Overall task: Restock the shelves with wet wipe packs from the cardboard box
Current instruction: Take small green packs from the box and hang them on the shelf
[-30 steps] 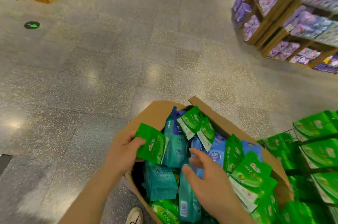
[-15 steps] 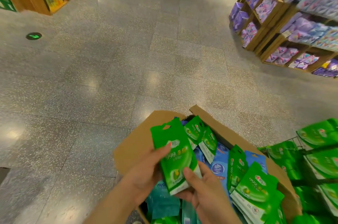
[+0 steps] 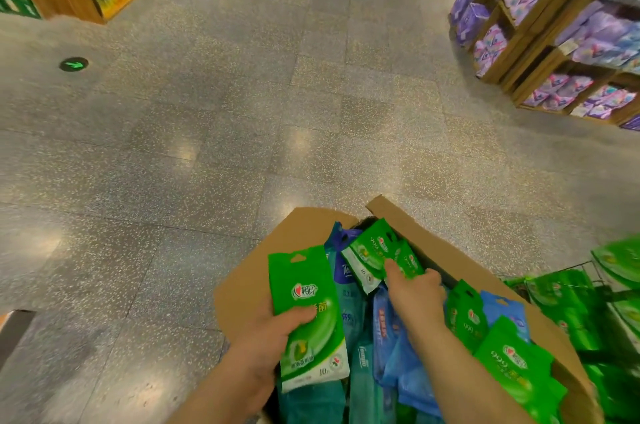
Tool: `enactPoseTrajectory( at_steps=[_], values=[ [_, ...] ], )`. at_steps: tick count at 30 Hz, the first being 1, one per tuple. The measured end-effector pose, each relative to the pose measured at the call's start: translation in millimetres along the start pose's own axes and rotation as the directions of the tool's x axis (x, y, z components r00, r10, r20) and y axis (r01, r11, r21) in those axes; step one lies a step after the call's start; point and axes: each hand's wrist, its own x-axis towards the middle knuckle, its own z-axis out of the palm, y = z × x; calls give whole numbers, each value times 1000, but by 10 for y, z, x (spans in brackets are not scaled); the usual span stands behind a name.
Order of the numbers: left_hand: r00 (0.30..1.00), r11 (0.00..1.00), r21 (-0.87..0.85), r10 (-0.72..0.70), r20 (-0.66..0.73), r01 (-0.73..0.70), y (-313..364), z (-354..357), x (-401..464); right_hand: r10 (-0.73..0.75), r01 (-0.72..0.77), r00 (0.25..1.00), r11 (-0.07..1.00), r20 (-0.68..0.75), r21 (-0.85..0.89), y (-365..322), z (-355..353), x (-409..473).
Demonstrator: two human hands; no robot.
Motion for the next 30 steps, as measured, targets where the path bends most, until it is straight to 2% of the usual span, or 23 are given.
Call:
enactPoseTrajectory(
  at_steps=[2,7,9,11,13,16,19,21,22,23,25,26,28,30],
  values=[
    [1000,1000,0,-20,-6,20,-28,9,-14,72,-73,997,997,34,19,-21,70,141],
    [997,996,-36,-76,9,76,-71,-22,-65,58,-68,997,977,54,202,-58,-118,-63],
    [995,993,-73,-95,22,96,-67,2,-75,-26,23,1000,980,15,197,-12,-256,-391],
    [993,983,-142,-112,36,116,-52,66,-83,-208,199,977,966,45,163,67,-341,-800],
    [992,972,-205,-102,70,114,-37,154,-94,-411,400,907,909,95,120,123,-354,-1184],
    [991,966,-243,-55,126,85,-49,249,-83,-629,621,767,778,127,98,134,-246,-1518],
    [989,969,-237,-28,148,63,-66,244,-66,-697,701,661,706,278,101,107,-177,-1575],
    [993,968,-243,-32,115,59,-57,163,-57,-668,658,657,734,349,167,32,-216,-1482],
    [995,969,-243,-33,89,53,-44,103,-59,-638,599,705,769,309,222,-17,-231,-1387],
    [998,970,-239,-30,62,45,-33,37,-58,-573,517,789,813,219,267,-60,-221,-1233],
    [1000,975,-223,-9,27,15,-23,-92,-69,-333,306,942,906,46,293,-156,-142,-868],
    [1000,976,-218,0,18,4,-26,-150,-83,-210,201,978,939,5,279,-182,-73,-659],
    [1000,975,-222,-1,12,3,-28,-252,-126,-32,25,999,971,25,239,-243,69,-341],
    [1000,969,-247,-15,16,19,-32,-329,-173,93,-110,990,979,109,170,-310,224,-115]
  ],
)
